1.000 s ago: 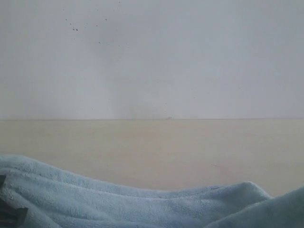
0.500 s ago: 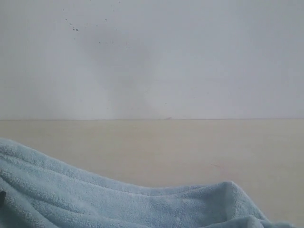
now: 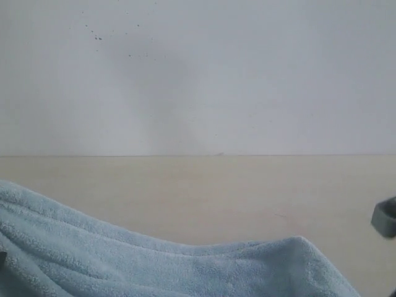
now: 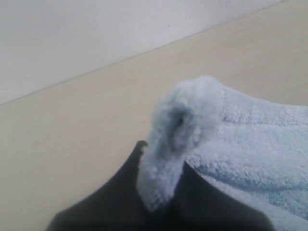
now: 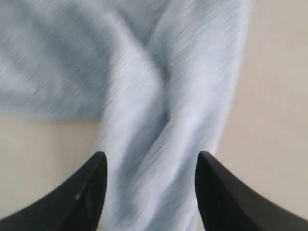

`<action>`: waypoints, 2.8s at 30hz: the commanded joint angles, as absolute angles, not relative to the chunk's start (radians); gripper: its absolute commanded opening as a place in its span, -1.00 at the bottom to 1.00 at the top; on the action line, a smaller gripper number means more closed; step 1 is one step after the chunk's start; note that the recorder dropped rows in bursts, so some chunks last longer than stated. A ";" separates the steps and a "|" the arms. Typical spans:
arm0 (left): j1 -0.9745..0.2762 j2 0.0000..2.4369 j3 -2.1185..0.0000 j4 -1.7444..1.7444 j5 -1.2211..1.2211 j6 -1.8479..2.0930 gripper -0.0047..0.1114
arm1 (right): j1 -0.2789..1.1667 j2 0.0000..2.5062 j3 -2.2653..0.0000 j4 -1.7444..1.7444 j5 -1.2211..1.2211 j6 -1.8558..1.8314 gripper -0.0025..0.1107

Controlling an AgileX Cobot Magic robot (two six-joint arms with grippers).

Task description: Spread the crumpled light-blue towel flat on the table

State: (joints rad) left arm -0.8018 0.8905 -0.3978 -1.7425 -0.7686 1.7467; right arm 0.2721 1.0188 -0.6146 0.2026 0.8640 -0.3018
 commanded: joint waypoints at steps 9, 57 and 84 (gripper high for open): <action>-0.801 0.904 -0.399 -1.744 -0.760 1.752 -0.84 | 0.277 1.371 -0.810 0.011 0.584 -0.182 -0.31; -0.801 0.998 -0.394 -1.744 -0.756 1.752 -0.84 | 0.544 1.478 -0.738 0.036 0.371 -0.220 -0.32; -0.801 0.998 -0.395 -1.744 -0.758 1.752 -0.84 | 0.842 1.335 -0.570 0.269 0.492 -0.210 -0.67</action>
State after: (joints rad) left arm -0.8018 0.9946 -0.3978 -1.7425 -0.7632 1.7467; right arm 0.7809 1.4027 -0.5846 0.2441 0.4771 -0.2304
